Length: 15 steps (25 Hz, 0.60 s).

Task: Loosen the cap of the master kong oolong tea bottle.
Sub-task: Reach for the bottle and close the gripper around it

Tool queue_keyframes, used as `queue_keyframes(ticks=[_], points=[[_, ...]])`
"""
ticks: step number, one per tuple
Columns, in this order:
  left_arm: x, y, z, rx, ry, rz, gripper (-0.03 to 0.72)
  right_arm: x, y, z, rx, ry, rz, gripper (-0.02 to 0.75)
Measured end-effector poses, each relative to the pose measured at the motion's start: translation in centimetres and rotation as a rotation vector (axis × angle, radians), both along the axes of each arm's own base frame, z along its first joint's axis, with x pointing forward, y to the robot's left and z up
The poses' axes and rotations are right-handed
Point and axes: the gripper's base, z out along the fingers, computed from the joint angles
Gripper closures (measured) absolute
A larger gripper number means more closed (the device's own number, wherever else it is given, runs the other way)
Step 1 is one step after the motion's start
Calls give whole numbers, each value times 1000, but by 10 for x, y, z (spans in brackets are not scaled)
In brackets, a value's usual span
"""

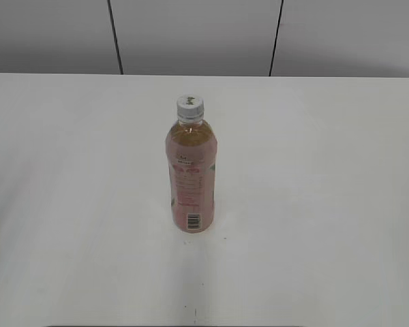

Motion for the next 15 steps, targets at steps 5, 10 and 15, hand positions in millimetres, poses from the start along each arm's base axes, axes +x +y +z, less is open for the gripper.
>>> queue_keyframes(ticks=[5, 10, 15], points=[[13, 0, -19, -13, 31, 11, 446, 0, 0, 0, 0, 0, 0, 244], [30, 0, -27, -9, 60, 22, 446, 0, 0, 0, 0, 0, 0, 244], [50, -1, -35, 0, 102, 32, 446, 0, 0, 0, 0, 0, 0, 244]])
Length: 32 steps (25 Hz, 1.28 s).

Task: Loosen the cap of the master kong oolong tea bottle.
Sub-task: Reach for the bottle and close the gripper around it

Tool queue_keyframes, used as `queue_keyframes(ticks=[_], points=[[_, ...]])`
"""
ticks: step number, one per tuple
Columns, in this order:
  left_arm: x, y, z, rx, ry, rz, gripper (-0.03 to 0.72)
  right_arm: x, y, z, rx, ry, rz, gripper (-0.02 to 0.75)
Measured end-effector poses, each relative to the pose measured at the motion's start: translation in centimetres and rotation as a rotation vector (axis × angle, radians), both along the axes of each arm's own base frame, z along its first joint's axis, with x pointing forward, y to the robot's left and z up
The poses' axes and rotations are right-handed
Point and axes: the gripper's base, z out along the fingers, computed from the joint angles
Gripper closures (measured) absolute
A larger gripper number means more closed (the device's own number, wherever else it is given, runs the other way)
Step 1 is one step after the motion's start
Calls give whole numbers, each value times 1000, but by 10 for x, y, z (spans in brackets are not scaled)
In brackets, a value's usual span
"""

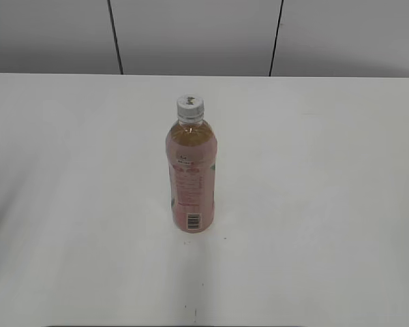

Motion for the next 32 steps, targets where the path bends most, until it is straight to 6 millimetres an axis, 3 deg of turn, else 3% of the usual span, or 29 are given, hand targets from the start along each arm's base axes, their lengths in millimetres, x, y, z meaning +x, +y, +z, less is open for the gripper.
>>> queue_keyframes(ticks=[14, 32], points=[[50, -19, -38, 31, 74, -166, 446, 0, 0, 0, 0, 0, 0, 244], [73, -29, -79, 17, 151, -264, 446, 0, 0, 0, 0, 0, 0, 244]])
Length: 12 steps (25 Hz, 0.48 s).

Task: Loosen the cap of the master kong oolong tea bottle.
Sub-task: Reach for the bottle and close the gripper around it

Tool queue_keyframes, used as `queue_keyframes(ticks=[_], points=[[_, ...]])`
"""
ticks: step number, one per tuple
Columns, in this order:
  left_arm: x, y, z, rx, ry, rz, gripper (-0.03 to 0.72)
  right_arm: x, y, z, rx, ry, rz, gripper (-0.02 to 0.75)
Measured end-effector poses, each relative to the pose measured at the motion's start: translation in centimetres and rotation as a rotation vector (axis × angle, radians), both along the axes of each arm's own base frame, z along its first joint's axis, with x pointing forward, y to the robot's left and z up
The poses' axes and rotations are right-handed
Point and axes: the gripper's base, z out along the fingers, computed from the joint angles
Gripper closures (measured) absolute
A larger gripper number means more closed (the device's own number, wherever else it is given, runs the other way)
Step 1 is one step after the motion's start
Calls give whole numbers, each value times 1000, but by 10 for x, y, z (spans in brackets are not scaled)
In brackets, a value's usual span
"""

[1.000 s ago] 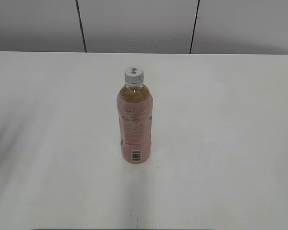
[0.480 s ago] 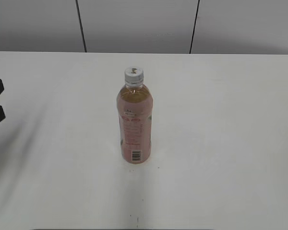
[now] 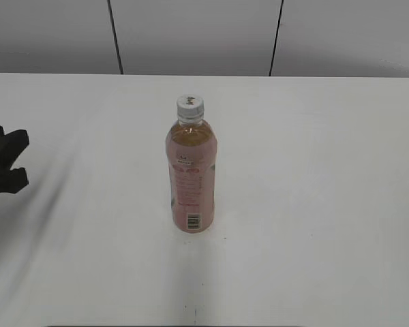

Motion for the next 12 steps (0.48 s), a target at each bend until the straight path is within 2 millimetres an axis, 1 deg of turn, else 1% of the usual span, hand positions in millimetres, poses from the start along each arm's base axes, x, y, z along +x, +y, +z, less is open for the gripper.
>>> queue_keyframes(ticks=[8, 12], points=[[-1, -5, -3, 23, -1, -65, 446, 0, 0, 0, 0, 0, 0, 244], [-4, -11, -3, 53, -15, -150, 446, 0, 0, 0, 0, 0, 0, 244]])
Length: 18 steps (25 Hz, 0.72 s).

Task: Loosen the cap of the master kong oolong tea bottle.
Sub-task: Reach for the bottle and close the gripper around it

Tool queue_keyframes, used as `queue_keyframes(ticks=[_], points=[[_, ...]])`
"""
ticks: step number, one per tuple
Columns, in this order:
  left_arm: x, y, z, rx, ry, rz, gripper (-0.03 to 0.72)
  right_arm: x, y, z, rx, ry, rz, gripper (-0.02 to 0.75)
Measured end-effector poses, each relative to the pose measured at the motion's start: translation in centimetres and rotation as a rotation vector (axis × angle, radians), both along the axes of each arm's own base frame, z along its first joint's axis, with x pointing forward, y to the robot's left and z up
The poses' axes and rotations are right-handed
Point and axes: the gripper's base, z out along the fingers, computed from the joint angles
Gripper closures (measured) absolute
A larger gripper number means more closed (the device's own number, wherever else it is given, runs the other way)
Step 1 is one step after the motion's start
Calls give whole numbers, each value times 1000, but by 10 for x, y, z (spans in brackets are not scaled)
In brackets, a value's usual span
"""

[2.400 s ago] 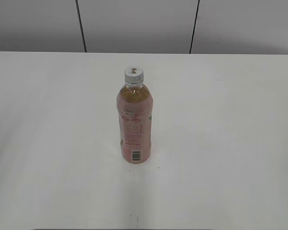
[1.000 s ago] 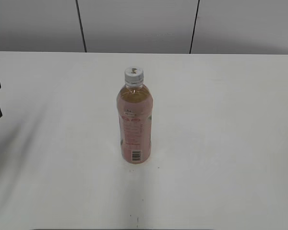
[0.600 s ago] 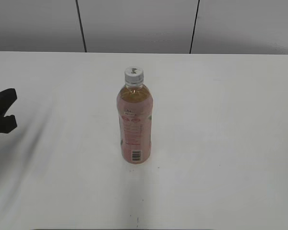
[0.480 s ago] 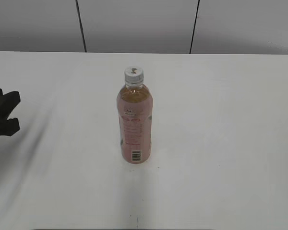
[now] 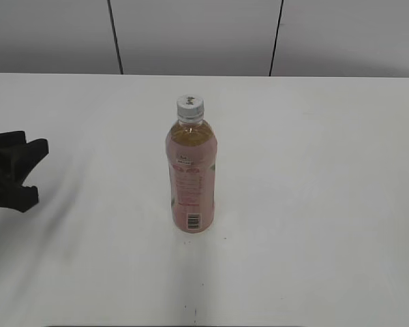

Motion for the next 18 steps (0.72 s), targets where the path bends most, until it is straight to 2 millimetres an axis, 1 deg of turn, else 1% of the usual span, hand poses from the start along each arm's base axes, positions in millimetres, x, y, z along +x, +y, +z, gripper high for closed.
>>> queue_keyframes(ticks=[4, 6, 9, 11, 14, 18], points=[[-4, -8, 2, 18, -32, -111, 431, 0, 0, 0, 0, 0, 0, 244], [-6, -11, 3, -5, -40, -145, 396, 0, 0, 0, 0, 0, 0, 244], [-7, -13, 5, -39, -37, -164, 318, 0, 0, 0, 0, 0, 0, 244], [-7, -14, 5, -53, -38, -173, 288, 0, 0, 0, 0, 0, 0, 244], [-10, -18, 7, -61, -61, -225, 271, 0, 0, 0, 0, 0, 0, 244], [-15, -30, 8, -61, -65, -303, 260, 0, 0, 0, 0, 0, 0, 244]])
